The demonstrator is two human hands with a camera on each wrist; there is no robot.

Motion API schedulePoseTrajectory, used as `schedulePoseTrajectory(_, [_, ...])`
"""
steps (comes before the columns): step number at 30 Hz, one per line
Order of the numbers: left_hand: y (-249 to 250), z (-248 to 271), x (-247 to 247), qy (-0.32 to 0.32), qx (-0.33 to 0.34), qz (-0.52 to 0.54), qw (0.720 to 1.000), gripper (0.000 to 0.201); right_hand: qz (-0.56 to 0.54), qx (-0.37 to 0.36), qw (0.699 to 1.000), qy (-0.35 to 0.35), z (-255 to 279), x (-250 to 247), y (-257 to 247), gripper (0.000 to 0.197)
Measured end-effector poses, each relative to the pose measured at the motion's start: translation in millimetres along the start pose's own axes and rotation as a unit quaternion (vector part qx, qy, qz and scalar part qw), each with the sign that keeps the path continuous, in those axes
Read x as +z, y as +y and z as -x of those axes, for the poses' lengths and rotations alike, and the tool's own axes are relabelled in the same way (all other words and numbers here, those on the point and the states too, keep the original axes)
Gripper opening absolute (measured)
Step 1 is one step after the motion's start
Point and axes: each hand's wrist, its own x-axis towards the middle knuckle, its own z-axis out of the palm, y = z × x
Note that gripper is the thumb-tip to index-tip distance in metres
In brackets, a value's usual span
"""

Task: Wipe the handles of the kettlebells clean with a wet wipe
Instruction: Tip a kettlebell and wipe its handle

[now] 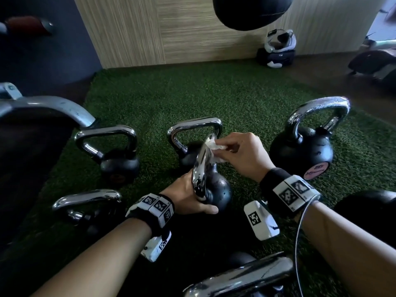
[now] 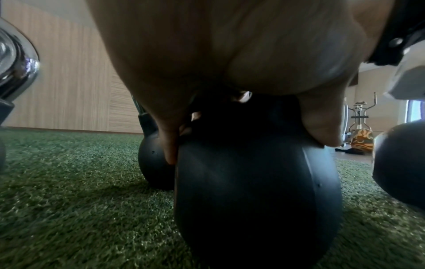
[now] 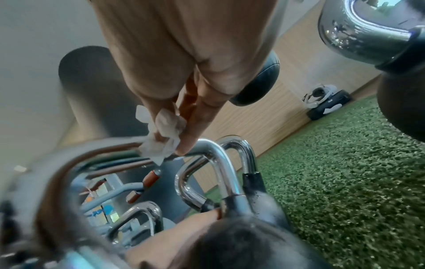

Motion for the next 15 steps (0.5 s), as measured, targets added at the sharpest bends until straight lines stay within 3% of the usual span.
schedulePoseTrajectory(11, [8.2,-17.6,-12.9,-0.041,-0.04,0.012,0.998,0.071,-0.145,0.089,0.982,-0.079,3.7,-3.6,-13.2,0.024])
schedulePoseTrajectory(15, [3.7,-19.8,-12.3,-0.059,0.003,0.044,0.997,0.096,-0.142,0.09,0.978,-0.122,14.5,4.2,-12.3,0.025])
